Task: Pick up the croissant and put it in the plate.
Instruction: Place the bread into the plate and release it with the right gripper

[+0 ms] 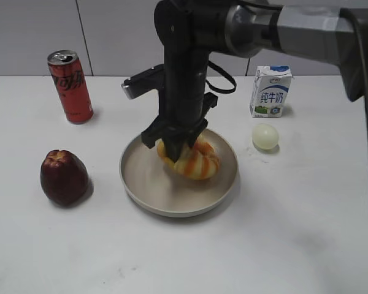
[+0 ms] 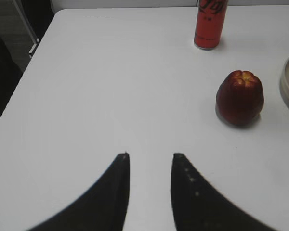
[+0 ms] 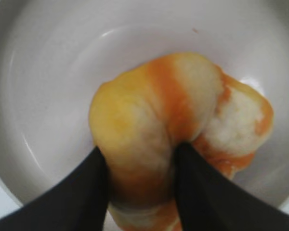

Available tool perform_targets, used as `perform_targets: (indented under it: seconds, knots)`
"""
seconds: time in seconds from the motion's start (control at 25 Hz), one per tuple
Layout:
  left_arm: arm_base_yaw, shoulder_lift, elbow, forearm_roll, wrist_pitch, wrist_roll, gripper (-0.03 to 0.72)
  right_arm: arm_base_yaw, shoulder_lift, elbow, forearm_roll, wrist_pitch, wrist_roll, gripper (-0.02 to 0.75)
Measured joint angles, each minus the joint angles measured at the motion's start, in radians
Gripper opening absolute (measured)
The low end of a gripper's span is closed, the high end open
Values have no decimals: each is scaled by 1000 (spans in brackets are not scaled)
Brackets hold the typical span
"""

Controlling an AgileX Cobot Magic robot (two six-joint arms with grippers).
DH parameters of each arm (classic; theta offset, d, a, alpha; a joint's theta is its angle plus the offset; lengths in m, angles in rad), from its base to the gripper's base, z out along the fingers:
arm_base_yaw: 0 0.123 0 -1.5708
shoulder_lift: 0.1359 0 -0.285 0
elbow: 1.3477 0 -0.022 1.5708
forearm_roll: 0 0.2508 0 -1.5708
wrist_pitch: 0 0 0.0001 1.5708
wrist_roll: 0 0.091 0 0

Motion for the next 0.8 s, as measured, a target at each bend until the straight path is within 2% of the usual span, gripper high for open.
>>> perform_targets:
  seconds: [0.12, 0.2, 0.36, 0.52, 0.64, 0.8]
  knots:
    - [0, 0, 0, 0, 0, 0, 233, 1, 7, -2, 63, -1, -35, 535]
    - [0, 0, 0, 0, 0, 0, 233, 1, 7, -10, 92, -1, -41, 624]
    - [0, 0, 0, 0, 0, 0, 233, -1, -3, -40, 93, 13, -45, 645]
    - [0, 0, 0, 0, 0, 0, 233, -32, -46, -49, 47, 15, -43, 645]
    - [0, 0, 0, 0, 0, 0, 233, -108, -84, -51, 32, 17, -31, 644]
    - [0, 0, 0, 0, 0, 0, 233, -268, -142, -49, 33, 18, -2, 632]
